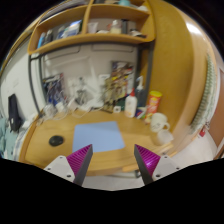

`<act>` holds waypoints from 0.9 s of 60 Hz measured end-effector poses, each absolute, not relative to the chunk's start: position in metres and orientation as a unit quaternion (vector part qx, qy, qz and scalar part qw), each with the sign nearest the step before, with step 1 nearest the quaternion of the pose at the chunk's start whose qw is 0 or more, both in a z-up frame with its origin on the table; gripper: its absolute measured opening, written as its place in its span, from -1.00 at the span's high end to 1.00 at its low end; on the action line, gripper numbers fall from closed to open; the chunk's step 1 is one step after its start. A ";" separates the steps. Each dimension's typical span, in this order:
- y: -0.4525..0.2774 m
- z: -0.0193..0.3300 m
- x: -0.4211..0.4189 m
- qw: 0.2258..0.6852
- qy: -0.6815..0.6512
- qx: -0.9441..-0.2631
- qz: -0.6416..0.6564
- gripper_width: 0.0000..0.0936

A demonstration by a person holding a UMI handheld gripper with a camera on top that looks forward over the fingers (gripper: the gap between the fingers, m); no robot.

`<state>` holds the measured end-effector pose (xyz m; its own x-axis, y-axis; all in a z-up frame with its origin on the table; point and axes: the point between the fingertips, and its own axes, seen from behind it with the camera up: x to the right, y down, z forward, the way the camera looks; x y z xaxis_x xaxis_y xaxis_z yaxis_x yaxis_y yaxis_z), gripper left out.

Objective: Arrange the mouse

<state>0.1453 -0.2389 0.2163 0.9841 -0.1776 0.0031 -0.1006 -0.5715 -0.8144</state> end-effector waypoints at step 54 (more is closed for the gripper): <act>-0.082 0.007 -0.209 0.309 0.031 -0.950 0.014 -0.80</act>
<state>-0.2088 -0.0825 0.0069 0.9977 -0.0496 -0.0455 -0.0669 -0.8066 -0.5873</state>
